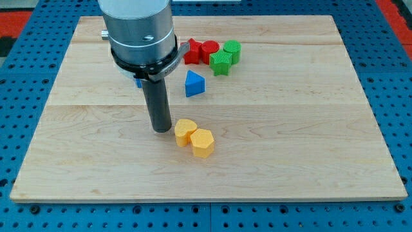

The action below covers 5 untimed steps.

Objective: Move the yellow heart towards red star

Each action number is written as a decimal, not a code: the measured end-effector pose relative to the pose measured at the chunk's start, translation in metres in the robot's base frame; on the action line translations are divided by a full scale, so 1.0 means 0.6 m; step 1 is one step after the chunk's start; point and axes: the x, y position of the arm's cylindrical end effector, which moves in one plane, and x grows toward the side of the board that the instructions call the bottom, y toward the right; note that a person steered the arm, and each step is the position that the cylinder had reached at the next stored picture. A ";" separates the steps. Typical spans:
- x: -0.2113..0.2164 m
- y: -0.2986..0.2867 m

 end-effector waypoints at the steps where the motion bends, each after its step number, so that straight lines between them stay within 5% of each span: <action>1: 0.000 -0.014; 5: 0.043 -0.045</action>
